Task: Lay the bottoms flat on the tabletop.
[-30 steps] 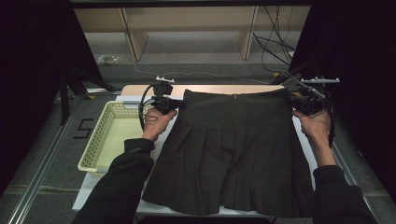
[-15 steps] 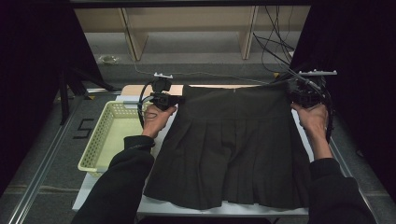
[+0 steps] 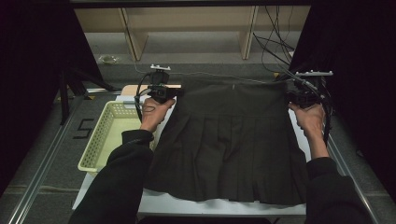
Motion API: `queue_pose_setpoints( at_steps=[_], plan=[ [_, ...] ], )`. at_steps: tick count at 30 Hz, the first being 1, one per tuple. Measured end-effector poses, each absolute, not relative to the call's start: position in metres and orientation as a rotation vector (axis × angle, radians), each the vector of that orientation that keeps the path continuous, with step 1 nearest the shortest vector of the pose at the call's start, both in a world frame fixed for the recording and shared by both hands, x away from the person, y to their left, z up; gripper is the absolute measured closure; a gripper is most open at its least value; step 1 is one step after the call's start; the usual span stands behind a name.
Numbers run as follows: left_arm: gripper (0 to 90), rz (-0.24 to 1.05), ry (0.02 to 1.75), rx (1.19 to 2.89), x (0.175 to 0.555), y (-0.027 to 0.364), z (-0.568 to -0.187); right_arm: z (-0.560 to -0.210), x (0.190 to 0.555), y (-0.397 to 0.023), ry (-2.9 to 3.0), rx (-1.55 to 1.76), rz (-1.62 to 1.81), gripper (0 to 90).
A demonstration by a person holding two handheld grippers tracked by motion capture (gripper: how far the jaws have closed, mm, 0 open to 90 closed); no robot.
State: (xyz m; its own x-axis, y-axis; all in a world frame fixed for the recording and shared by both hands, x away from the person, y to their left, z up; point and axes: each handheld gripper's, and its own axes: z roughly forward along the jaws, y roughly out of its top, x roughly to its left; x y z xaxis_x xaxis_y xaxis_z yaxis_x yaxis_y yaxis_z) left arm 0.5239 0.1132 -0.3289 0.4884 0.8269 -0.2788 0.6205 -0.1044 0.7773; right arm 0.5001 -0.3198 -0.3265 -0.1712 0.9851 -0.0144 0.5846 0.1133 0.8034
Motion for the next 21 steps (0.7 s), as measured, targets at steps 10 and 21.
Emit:
queue_pose_setpoints(
  at_steps=[10, 21],
  plan=[
    [87.2, 0.251, 1.208, 1.838, 0.524, 0.102, -0.339, -0.301, 0.504, -0.323, 1.759, 1.496, 0.883, 88.7],
    [87.4, 0.286, 1.213, 1.786, 0.526, 0.109, -0.326, -0.313, 0.504, -0.324, 1.763, 1.513, 0.902, 88.2]
  ],
)
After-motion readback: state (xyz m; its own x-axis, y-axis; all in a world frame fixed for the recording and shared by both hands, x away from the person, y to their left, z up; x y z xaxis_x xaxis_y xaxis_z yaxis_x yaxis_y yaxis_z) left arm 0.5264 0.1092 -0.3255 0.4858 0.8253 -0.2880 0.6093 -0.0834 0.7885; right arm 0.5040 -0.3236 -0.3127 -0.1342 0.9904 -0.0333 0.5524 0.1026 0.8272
